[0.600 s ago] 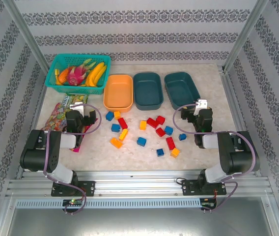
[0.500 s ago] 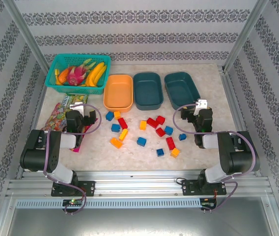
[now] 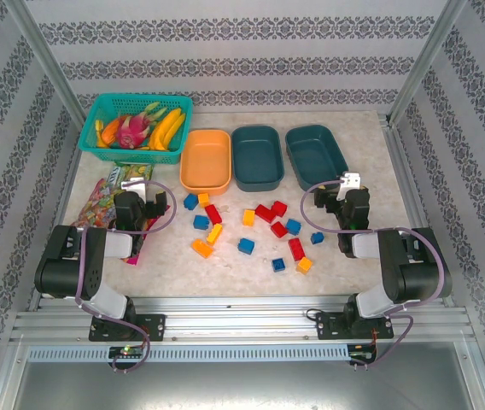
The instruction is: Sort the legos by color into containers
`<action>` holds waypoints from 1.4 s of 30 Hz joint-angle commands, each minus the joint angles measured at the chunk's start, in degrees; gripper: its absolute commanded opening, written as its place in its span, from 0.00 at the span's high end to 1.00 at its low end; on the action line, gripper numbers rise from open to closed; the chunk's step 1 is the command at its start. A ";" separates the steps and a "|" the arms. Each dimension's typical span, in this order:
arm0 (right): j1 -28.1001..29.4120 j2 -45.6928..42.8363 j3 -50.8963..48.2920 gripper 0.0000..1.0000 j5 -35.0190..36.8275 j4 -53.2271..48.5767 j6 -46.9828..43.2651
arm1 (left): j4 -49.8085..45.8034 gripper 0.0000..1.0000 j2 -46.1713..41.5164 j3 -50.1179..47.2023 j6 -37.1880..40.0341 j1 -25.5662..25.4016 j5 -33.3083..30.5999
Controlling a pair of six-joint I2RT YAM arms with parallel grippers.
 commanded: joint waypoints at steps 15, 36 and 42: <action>4.33 -20.94 6.35 0.02 11.70 -20.00 -0.17 | -24.00 0.00 -24.07 5.78 -3.36 -4.65 -10.95; 27.34 -33.74 38.87 0.08 2.44 -86.16 29.45 | -84.54 0.00 -26.93 26.10 -34.10 -16.35 10.32; 35.96 -31.54 31.48 0.11 -0.97 -78.75 27.98 | -82.81 0.11 -15.43 28.42 -20.56 -17.27 11.68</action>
